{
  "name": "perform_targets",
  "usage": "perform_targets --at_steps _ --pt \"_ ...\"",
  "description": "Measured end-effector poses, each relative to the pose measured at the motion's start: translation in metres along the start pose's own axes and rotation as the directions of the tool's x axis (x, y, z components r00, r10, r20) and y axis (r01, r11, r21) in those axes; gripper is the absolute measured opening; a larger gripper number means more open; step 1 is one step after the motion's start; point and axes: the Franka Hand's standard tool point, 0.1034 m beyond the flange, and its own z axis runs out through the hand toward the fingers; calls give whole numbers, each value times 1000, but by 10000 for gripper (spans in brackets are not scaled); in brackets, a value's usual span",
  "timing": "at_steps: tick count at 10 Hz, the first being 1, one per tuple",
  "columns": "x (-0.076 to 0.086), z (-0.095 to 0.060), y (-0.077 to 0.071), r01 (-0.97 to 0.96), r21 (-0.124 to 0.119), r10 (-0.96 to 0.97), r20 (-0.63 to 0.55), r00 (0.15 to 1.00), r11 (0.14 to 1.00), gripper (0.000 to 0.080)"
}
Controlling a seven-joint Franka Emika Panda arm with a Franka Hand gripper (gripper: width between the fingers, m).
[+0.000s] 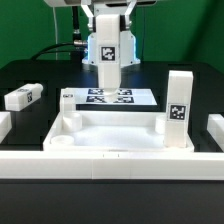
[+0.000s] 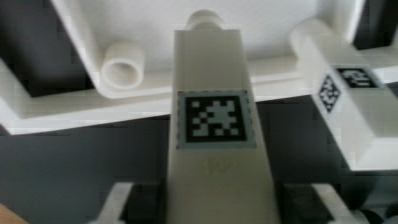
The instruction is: Assemble desk
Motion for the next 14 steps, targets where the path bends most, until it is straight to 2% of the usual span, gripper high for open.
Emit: perform_targets --at_steps 1,3,6,10,14 --pt "5 -1 -3 -4 14 4 12 1000 1000 288" --pt "7 3 -5 63 10 -63 9 998 998 288" --pt "6 4 -4 64 9 -64 14 998 998 288" --pt "20 19 26 107 -18 -107 17 994 994 288" --pt "19 20 27 105 -18 -105 20 994 994 288"
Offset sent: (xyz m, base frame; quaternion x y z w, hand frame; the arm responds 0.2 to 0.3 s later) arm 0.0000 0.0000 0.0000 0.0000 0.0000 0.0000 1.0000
